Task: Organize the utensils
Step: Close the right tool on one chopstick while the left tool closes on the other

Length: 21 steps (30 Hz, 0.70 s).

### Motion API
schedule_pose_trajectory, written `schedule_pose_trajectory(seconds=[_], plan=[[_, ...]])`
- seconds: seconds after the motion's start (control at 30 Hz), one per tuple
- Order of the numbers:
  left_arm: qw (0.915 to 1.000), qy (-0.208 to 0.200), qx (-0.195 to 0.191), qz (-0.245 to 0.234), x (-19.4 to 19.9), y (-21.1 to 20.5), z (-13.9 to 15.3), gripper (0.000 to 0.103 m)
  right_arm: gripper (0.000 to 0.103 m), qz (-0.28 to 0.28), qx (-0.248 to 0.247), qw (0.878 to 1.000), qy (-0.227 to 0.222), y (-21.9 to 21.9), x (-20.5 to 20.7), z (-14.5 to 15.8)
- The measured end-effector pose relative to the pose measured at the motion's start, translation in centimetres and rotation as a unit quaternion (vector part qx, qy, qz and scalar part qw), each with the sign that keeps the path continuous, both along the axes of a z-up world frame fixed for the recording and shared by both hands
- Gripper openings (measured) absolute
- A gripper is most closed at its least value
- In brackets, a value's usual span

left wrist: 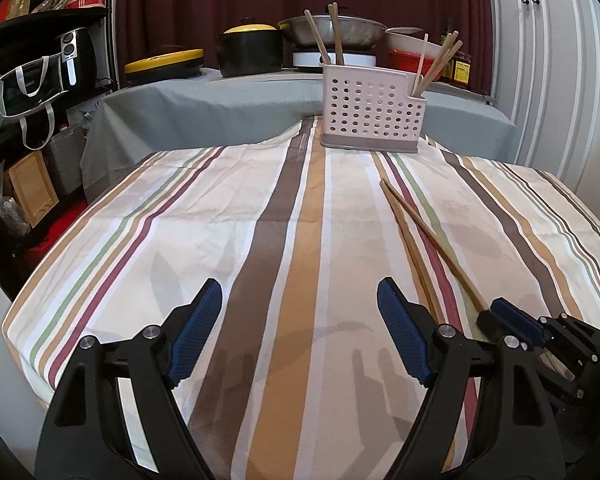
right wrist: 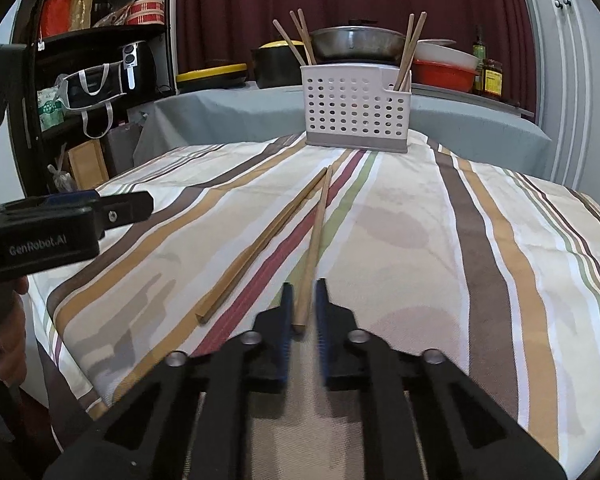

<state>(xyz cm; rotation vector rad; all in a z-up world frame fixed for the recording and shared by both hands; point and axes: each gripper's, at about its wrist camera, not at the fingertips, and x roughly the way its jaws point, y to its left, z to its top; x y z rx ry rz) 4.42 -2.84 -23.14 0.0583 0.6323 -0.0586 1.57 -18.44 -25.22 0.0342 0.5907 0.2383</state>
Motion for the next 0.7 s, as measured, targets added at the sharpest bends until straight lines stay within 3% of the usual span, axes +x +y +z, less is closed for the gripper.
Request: schedule_pose_trajectory(seconds=[0.5, 0.7], plan=[[0.9986, 0.002, -0.001, -0.053, -1.3, -4.8, -1.4, 0.078, 0.007, -0.039, 0.010, 0.999, -0.023, -3.3, -0.7, 0.6], [0.9979, 0.012, 0.006, -0.064, -1.5, -6.3, -2.9, 0.057, 0.007, -0.045, 0.022, 0.999, -0.022, -4.4, -0.9, 0.3]])
